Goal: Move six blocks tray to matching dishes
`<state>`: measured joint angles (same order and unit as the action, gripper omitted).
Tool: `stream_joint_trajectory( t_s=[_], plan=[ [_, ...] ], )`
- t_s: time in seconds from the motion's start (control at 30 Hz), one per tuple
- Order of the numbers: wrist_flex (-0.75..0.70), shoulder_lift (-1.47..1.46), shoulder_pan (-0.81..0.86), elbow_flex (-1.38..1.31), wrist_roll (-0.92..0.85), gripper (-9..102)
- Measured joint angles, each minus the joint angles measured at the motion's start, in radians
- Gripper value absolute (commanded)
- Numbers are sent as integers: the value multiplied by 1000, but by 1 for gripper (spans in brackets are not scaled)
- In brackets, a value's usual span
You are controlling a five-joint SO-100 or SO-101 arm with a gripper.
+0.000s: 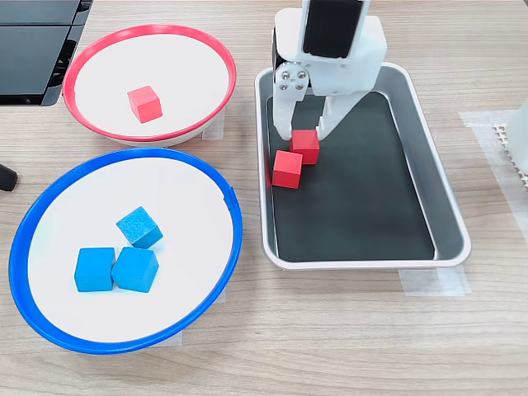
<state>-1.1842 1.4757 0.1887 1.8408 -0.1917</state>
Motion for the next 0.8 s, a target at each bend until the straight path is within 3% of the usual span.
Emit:
stream_joint_trajectory(
  t_s=[0.3, 0.43, 0.63, 0.8],
  plan=[
    [-393, 94, -25, -117, -156, 0],
    [-354, 98, 15, -272, -66, 0],
    [-127, -31, 35, -480, 86, 0],
    [0, -204, 41, -557, 95, 11]
  ],
)
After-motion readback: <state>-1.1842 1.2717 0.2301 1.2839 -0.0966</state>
